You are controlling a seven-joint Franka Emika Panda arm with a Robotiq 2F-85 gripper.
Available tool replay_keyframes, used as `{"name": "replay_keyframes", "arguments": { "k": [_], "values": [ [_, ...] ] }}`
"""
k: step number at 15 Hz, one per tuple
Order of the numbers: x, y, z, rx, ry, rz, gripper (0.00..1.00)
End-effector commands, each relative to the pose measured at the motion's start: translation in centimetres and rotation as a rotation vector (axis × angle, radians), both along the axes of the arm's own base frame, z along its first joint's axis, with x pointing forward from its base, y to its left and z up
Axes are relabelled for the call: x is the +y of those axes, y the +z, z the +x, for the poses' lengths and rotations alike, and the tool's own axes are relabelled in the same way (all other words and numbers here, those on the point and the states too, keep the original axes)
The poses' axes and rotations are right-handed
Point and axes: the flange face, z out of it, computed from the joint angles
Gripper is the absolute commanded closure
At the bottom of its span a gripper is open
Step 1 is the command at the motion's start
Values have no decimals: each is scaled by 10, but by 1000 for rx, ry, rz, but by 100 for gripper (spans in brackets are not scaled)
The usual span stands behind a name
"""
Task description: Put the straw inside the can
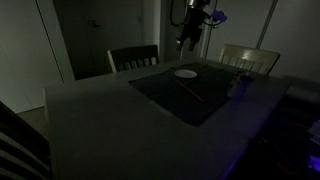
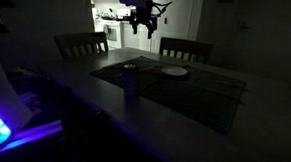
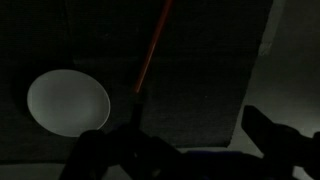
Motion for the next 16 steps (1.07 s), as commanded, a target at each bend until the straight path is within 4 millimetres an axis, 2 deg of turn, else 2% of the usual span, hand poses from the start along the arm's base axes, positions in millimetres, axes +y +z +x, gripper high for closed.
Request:
{"name": "replay_keyframes", "arguments": {
  "k": [1,3,7,12,16],
  "values": [
    [0,2,0,-3,0,0,0],
    [5,2,0,4,14,-2,0],
    [14,-21,0,13,64,20,0],
    [17,-68,-3,46,163,50,0],
    [7,-108,-13,131,199,41,0]
  ]
}}
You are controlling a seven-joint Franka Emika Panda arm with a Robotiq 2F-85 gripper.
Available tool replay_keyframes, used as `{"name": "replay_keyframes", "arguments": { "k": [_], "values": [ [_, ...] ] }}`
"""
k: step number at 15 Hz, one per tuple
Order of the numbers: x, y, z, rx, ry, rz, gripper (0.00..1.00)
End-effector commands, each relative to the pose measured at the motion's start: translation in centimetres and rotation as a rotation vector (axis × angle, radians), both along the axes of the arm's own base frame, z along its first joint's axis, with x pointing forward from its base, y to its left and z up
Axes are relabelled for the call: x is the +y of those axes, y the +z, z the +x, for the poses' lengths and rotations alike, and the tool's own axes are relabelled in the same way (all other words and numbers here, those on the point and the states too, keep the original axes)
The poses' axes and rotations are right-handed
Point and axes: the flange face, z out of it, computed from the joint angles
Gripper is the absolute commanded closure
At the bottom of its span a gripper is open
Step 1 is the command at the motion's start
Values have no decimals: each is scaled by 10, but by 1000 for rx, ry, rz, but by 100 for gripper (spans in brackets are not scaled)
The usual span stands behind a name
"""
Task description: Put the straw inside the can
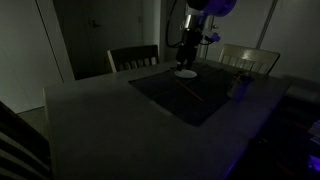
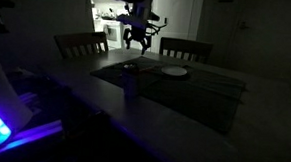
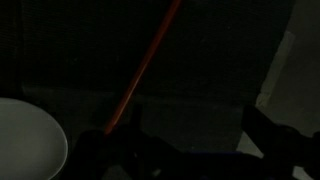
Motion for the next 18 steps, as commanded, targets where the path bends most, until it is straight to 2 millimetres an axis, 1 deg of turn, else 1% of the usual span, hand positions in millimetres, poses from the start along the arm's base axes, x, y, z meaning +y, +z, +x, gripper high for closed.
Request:
{"name": "replay_keyframes", "arguments": {
  "k": [1,5,10,13,18],
  "values": [
    [-14,-34,-8,48,24,-11,0],
    [-24,-66,-14,99,16,-19,0],
    [-29,-96,-14,127,-5,-14,0],
    [-32,-109,-11,136,-15,-9,0],
    [-31,-111,-4,131,-29,-1,0]
  ]
}}
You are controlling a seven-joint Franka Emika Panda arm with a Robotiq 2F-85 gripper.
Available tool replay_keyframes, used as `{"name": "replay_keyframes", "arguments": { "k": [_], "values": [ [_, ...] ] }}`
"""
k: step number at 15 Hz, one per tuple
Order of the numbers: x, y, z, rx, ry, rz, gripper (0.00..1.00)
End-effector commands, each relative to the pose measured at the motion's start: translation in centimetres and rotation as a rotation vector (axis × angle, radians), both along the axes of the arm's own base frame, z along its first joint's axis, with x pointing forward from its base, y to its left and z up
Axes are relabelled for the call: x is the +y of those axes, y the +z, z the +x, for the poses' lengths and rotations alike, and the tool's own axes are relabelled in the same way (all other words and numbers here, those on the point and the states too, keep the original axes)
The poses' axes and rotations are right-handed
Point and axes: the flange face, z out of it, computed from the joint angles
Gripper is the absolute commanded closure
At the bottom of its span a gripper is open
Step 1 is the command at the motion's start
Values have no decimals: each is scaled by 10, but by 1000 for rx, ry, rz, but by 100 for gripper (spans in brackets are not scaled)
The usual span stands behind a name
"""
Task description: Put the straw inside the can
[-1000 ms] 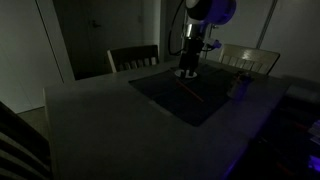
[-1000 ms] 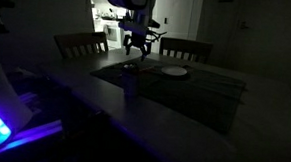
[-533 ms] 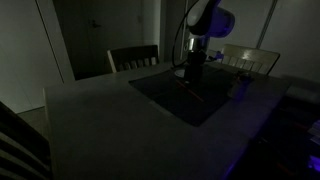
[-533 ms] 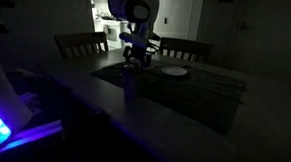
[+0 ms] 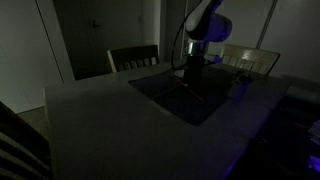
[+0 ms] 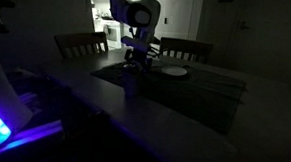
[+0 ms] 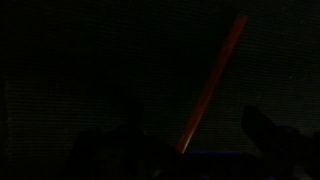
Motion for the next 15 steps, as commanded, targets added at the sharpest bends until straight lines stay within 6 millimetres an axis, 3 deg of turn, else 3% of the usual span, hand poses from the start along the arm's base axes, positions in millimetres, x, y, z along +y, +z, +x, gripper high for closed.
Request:
{"name": "replay_keyframes", "arguments": {
  "k": [1,7,10,15],
  "values": [
    [-2,-13,10,-10,-7,10,0],
    [-2,-16,15,-11,-29,8,0],
    [-3,-6,19,-3,-65,-26,0],
    [-5,10,9,182,-93,-76,0]
  ]
}}
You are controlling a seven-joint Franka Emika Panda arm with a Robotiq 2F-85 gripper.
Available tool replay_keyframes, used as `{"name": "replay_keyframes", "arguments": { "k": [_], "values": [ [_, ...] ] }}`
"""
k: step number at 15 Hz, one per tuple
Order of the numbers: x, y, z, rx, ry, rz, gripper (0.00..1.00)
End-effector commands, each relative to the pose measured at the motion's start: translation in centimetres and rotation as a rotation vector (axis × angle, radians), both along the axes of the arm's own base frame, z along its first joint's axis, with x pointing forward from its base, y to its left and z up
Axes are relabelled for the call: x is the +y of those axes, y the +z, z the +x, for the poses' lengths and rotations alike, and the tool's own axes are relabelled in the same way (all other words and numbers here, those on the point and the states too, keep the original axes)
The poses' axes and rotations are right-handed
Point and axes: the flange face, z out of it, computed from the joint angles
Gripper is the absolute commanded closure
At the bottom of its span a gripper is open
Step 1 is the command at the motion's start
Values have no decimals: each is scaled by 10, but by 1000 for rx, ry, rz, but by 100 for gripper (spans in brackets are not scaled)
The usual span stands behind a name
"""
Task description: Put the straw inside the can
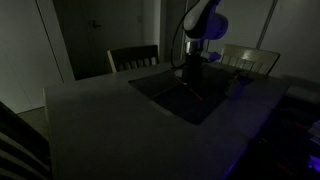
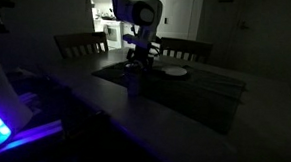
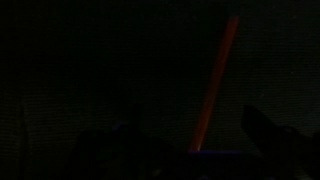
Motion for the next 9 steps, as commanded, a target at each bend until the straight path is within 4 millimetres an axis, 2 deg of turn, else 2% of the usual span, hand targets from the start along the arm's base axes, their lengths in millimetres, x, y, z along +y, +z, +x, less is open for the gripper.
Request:
{"name": "replay_keyframes", "arguments": {
  "k": [1,4,9],
  "values": [
    [-3,5,-5,134,-25,-9,0],
    [-1,3,-9,194,-54,41,0],
    [7,-9,0,91,-133,80,0]
  ]
}}
